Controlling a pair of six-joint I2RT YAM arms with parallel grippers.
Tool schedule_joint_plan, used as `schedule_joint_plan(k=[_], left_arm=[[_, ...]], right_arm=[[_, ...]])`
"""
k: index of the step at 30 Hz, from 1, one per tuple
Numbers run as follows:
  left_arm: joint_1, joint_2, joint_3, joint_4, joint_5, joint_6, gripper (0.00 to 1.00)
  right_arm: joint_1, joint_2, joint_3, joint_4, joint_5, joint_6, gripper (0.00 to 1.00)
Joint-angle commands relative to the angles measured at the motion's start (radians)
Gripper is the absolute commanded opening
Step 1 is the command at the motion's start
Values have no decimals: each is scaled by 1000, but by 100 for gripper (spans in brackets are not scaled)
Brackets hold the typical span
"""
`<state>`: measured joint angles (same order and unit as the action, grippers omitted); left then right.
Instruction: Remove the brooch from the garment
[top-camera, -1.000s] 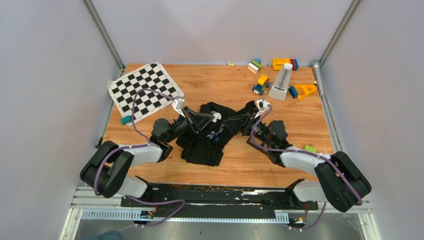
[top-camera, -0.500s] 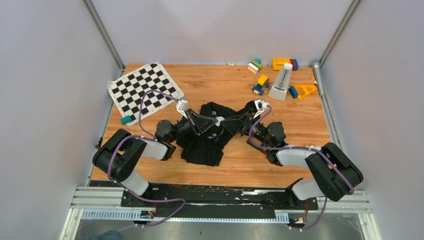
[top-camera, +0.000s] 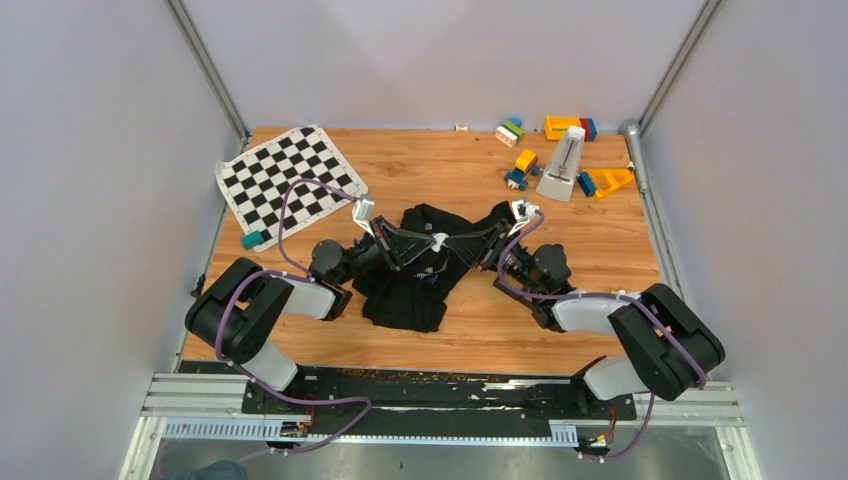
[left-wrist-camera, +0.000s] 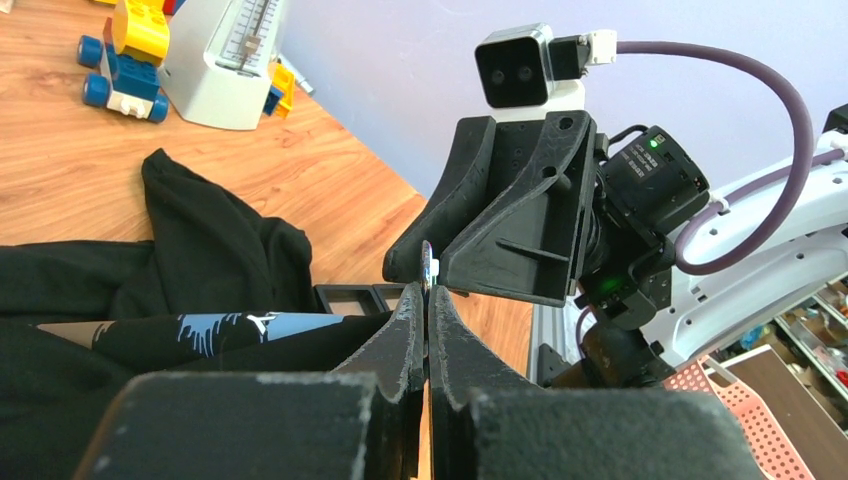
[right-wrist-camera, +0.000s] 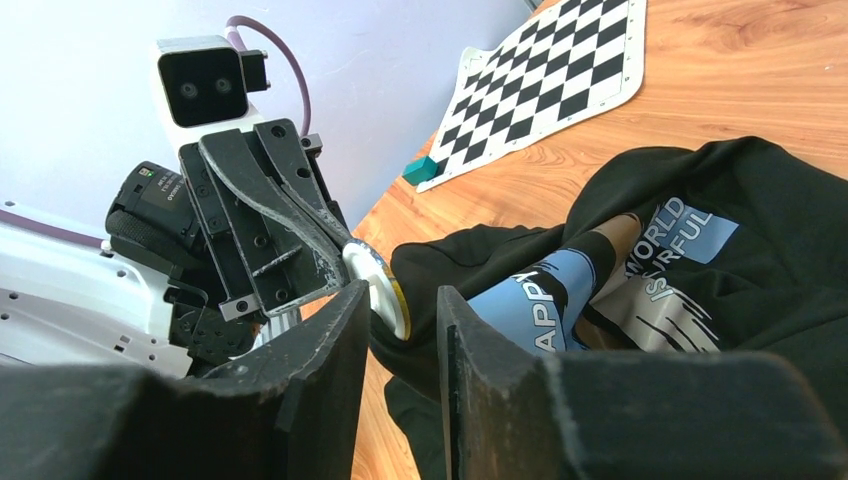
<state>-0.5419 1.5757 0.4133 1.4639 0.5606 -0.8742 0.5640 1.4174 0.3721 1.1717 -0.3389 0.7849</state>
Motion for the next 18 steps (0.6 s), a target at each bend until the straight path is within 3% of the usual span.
schedule_joint_plan(k=[1, 10, 18], left_arm=[[-1, -21, 24, 72, 18, -2, 0], [-1, -29, 23, 72, 20, -2, 0], [-1, -28, 24, 72, 21, -4, 0]], right_arm=[[-4, 4, 6, 36, -3, -1, 30], [-4, 1, 16, 14, -34, -5, 13], [-4, -1, 36, -15, -88, -19, 22]])
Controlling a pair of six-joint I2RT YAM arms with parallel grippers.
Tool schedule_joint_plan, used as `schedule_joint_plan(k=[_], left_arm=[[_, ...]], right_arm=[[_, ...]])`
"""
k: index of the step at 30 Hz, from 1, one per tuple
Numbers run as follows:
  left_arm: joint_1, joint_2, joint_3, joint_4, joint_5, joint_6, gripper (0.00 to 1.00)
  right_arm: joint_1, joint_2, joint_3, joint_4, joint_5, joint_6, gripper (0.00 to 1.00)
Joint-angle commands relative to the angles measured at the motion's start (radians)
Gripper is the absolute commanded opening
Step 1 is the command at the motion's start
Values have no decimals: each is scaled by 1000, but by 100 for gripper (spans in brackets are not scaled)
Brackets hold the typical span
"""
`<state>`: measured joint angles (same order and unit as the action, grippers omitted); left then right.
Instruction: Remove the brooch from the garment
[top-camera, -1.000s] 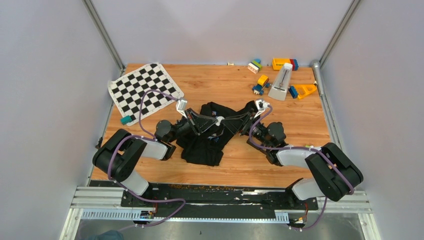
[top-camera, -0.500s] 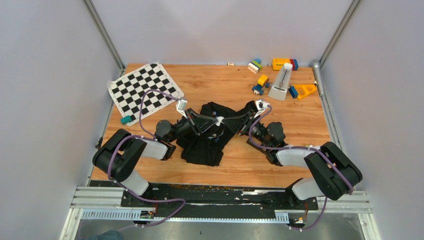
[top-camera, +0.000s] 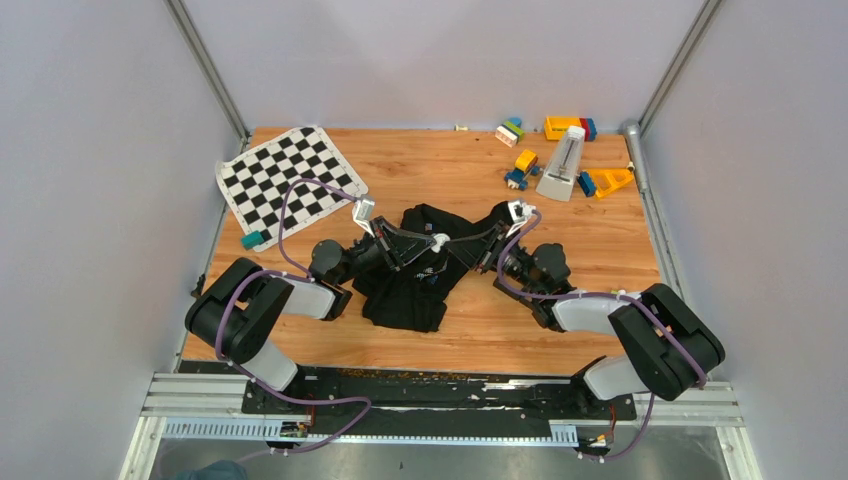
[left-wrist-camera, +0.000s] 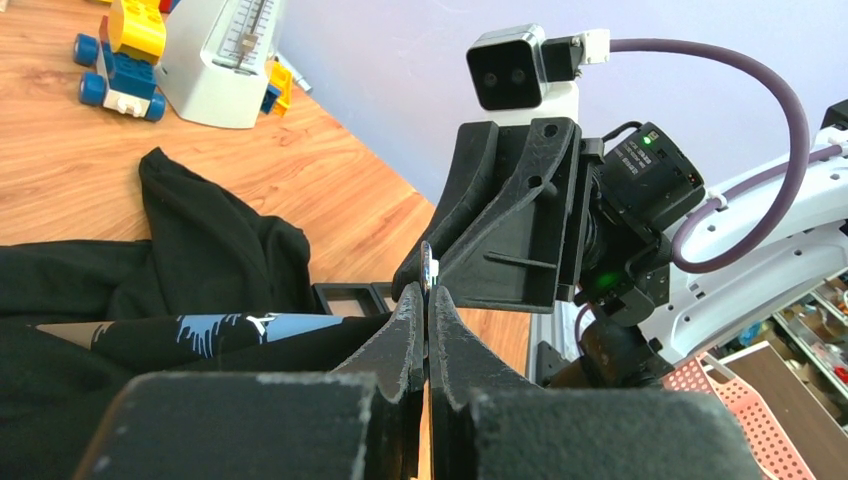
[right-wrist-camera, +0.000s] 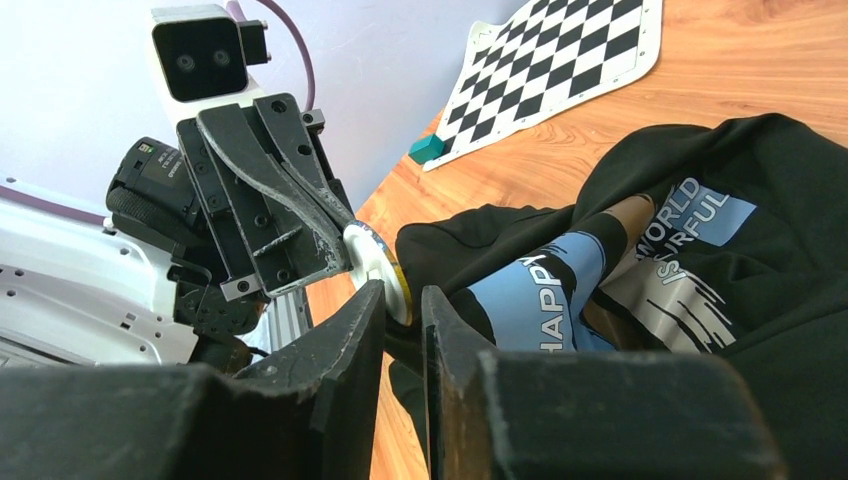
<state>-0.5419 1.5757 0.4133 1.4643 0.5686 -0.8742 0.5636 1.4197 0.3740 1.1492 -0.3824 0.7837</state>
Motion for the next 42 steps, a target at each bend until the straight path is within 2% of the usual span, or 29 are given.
schedule_joint_plan(k=[1, 13, 27, 37, 42], left_arm=[[0, -26, 25, 73, 15, -5, 0], [-1, -17, 31, 84, 32, -16, 0], [-7, 0, 53, 84, 77, -28, 0], [-38, 31, 77, 81, 98, -12, 0], [-52, 23, 92, 11, 100, 21, 0]], right_arm=[[-4, 0, 39, 7, -53, -18, 23], [-4, 11, 64, -29, -77, -15, 25], [-4, 27, 87, -56, -98, -20, 15], [-4, 41, 118, -110, -121, -39, 18], [-4, 37, 126, -132, -123, -47, 17]])
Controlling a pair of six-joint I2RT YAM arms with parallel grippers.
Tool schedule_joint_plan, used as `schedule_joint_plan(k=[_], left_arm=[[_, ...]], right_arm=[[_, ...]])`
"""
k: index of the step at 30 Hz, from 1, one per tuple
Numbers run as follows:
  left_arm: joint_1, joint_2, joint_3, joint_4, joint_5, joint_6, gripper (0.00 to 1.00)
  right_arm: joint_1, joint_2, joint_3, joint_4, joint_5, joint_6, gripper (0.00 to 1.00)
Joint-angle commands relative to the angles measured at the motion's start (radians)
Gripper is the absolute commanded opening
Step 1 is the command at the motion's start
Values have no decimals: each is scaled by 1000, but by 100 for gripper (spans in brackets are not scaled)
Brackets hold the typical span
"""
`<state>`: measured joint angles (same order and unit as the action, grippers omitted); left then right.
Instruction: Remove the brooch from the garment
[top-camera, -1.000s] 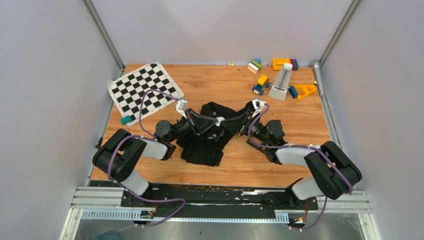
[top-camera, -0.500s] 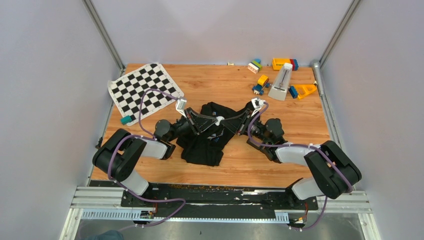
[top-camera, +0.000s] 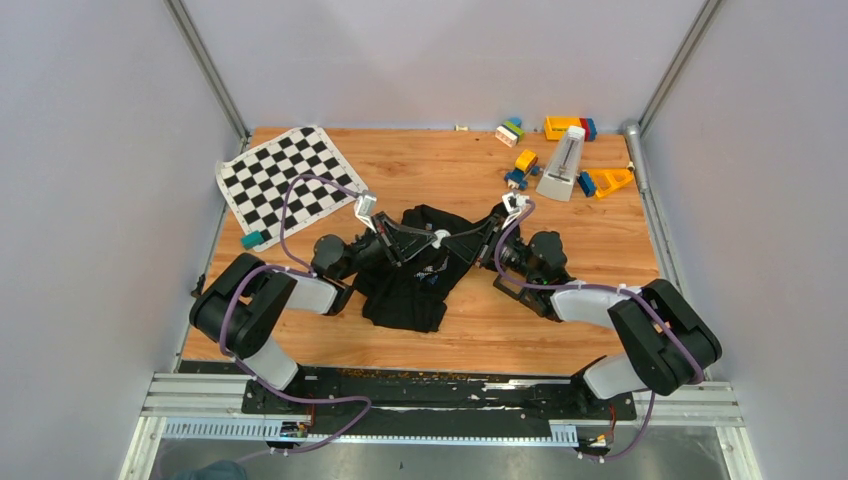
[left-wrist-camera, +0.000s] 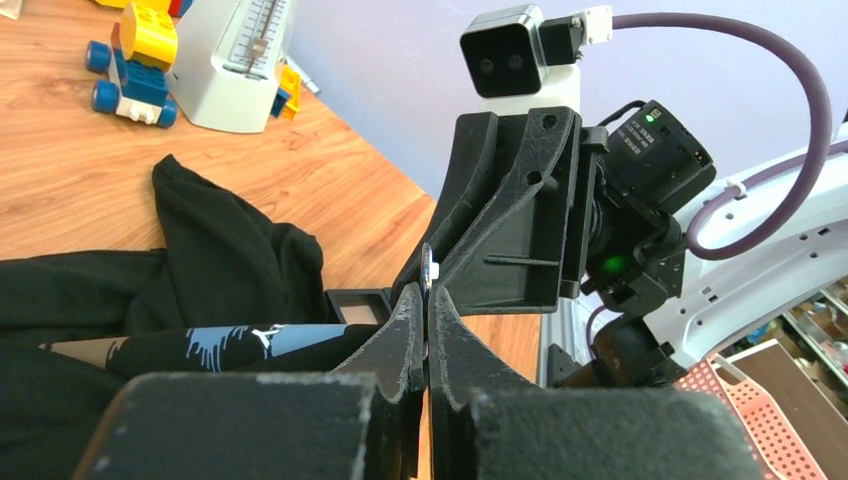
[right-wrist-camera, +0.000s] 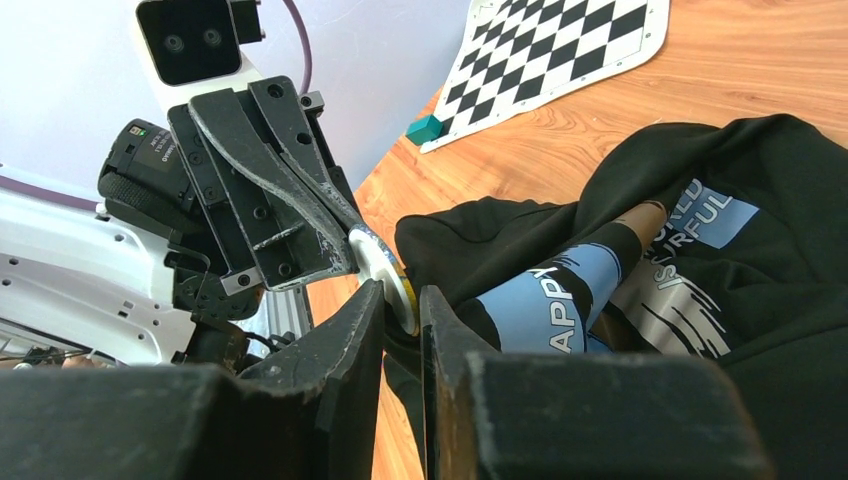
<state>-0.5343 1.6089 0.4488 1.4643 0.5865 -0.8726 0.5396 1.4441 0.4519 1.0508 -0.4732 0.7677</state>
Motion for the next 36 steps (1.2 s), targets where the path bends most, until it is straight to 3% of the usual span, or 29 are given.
schedule_joint_plan(k=[1, 12, 19, 27, 30, 34, 36], left_arm=[[-61, -16, 58, 3, 82, 25, 0], [-103, -103, 79, -213, 64, 177, 0], [-123, -134, 84, -257, 88, 231, 0], [-138, -106, 110, -262, 132, 225, 0], [-139, -108, 121, -300, 135, 240, 0], [-139, -132, 132, -398, 89, 279, 0], [-139, -153, 136, -457, 59, 303, 0]], right_arm=[[20, 12, 49, -37, -30, -31, 16], [20, 12, 73, -92, -41, -51, 12], [20, 10, 82, -110, -51, -55, 6], [23, 4, 122, -196, -86, -104, 12], [23, -4, 125, -212, -90, -118, 19], [23, -29, 116, -221, -81, -136, 49], [23, -45, 103, -220, -65, -140, 57]])
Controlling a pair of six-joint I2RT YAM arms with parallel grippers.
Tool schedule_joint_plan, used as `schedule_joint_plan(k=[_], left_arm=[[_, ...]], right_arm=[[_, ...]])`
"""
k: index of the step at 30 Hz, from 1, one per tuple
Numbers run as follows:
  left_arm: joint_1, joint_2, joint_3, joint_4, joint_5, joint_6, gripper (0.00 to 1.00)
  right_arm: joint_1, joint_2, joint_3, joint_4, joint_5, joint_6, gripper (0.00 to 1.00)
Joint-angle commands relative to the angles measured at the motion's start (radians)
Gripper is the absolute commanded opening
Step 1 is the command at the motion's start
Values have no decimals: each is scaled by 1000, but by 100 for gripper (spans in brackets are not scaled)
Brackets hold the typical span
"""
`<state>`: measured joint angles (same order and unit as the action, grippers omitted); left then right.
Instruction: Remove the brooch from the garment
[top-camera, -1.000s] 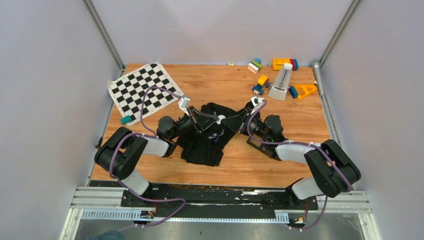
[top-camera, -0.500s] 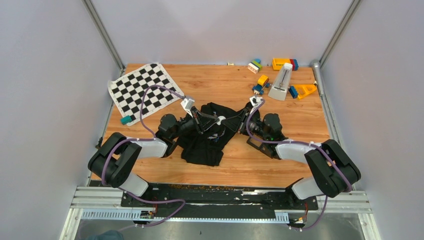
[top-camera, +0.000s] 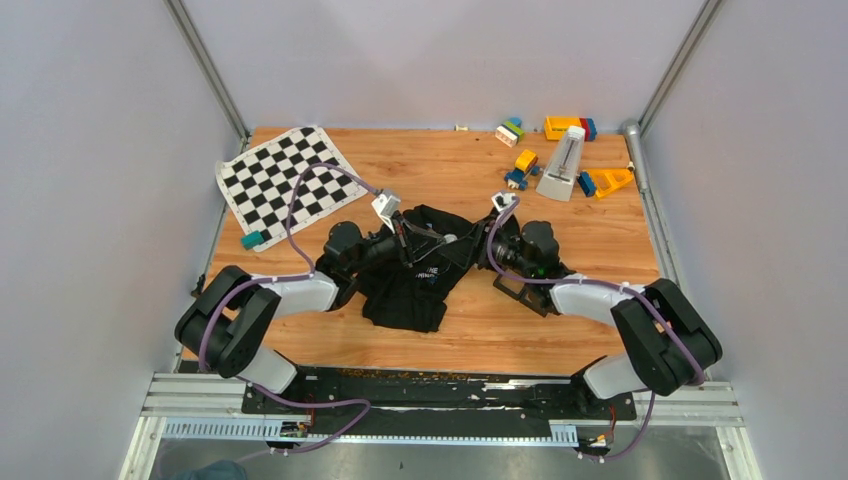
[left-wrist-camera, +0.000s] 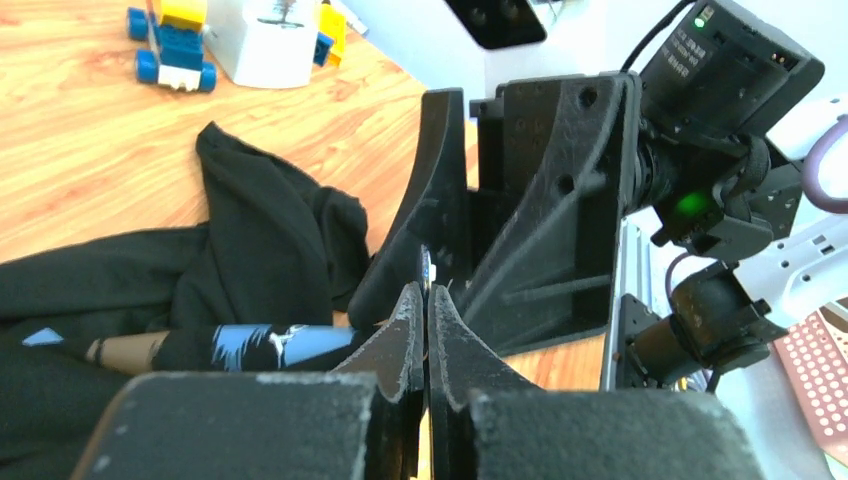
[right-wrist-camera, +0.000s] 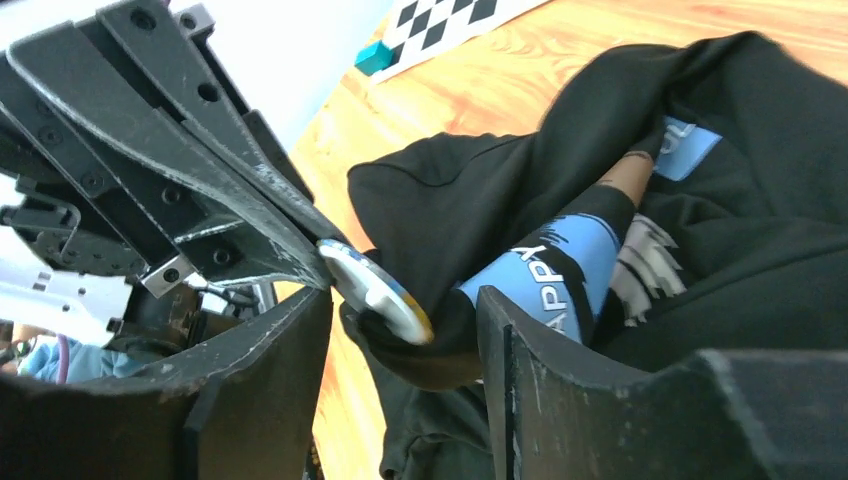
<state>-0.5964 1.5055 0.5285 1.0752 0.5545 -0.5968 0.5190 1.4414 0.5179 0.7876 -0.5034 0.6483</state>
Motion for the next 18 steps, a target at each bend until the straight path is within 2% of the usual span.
schedule_joint_plan(k=[1, 5, 11, 14, 18], left_arm=[[-74, -66, 56, -102, 77, 31, 0], [-43, -108, 35, -158, -4, 37, 0], [21, -93, 0, -80, -3, -49, 0], [33, -80, -7, -41, 16, -76, 0], [45, -57, -28, 74, 54, -129, 0]], right_arm=[[44, -52, 31, 45, -28, -21, 57], [45, -81, -12, 122, -24, -11, 61], [34, -117, -92, 275, -50, 17, 69], [19, -134, -104, 282, -33, 40, 68], [-17, -139, -117, 275, 10, 108, 61]])
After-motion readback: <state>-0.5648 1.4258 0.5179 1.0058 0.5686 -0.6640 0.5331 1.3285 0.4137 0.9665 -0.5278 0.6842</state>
